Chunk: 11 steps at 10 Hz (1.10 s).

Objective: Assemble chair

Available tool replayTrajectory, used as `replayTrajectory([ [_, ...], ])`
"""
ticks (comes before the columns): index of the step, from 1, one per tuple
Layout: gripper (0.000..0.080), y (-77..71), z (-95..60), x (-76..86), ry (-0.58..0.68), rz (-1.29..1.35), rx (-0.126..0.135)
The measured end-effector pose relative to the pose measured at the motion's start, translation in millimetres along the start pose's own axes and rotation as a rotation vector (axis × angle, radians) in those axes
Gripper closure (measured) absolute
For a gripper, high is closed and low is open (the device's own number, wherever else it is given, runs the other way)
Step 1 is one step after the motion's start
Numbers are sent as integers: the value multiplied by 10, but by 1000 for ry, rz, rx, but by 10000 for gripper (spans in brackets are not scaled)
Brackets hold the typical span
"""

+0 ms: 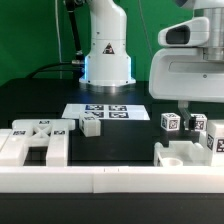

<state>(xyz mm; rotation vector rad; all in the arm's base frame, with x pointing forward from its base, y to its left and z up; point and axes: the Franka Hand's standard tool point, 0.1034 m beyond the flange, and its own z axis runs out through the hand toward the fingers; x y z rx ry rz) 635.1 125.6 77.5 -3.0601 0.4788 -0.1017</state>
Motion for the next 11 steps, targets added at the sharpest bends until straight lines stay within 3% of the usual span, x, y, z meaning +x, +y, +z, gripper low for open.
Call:
replayTrajectory([
  [3,151,17,-5,22,5,-245,-9],
  [5,155,17,0,17,3,-263,-9],
  [6,313,16,0,17,3,-249,-8],
  [7,313,16,0,17,3,-233,-8],
  [8,513,17,0,18,3,-233,-8],
  [11,511,9,1,13,3,-66,-4],
])
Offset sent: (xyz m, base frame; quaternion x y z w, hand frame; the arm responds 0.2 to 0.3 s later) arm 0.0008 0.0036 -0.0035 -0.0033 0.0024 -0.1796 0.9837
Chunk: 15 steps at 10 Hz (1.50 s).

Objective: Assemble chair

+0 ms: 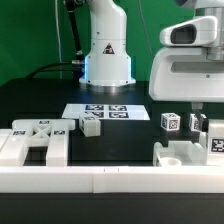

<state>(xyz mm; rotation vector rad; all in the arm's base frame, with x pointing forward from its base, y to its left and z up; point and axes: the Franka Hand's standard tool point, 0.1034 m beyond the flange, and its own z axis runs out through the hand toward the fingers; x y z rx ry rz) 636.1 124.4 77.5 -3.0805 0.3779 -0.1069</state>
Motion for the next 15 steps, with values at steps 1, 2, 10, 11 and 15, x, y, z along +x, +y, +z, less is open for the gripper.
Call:
replayTrajectory([
  [1,511,-1,5,-3,-2,136,11],
  [2,511,-7,7,-7,-3,223,11],
  [10,510,-28,14,-28,-14,1067,30],
  [11,510,-26,13,-26,-18,1123,33],
  [15,509,-40,15,-34,-29,1377,36],
])
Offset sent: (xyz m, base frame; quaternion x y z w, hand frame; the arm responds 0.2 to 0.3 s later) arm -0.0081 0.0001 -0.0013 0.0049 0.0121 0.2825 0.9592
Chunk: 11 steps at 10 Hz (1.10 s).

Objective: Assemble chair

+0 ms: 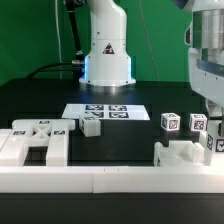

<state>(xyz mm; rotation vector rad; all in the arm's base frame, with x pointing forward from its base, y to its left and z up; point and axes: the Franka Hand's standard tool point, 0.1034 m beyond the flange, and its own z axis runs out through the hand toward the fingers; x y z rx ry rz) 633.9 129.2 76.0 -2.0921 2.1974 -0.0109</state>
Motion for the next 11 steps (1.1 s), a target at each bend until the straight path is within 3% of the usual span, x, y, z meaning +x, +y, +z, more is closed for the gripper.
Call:
replayTrajectory([
  [2,507,2,1,2,0,-70,-2],
  [3,324,4,-1,4,0,-117,-5],
  [4,192,14,3,-7,0,-182,-9],
  [8,152,50,11,-25,-2,-567,-29],
  [11,150,46,13,-10,-2,-866,-30],
])
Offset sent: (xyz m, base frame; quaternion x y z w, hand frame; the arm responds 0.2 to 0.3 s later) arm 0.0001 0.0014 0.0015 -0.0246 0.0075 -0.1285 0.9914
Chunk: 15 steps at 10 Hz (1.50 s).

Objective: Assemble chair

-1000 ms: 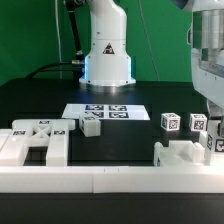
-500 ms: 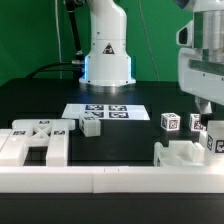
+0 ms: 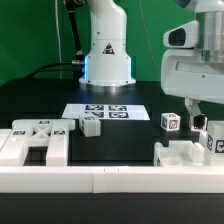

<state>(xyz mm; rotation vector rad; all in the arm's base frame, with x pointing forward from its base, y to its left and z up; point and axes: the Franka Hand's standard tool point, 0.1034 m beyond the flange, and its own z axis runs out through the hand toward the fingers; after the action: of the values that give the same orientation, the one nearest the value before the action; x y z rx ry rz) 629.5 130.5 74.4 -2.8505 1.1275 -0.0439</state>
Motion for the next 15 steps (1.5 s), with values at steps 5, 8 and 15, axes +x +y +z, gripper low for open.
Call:
replayTrajectory([
  [5,150,10,-35,64,-3,-430,-2],
  [8,276,10,-27,62,2,-513,0],
  [15,511,8,-28,65,1,-227,4],
])
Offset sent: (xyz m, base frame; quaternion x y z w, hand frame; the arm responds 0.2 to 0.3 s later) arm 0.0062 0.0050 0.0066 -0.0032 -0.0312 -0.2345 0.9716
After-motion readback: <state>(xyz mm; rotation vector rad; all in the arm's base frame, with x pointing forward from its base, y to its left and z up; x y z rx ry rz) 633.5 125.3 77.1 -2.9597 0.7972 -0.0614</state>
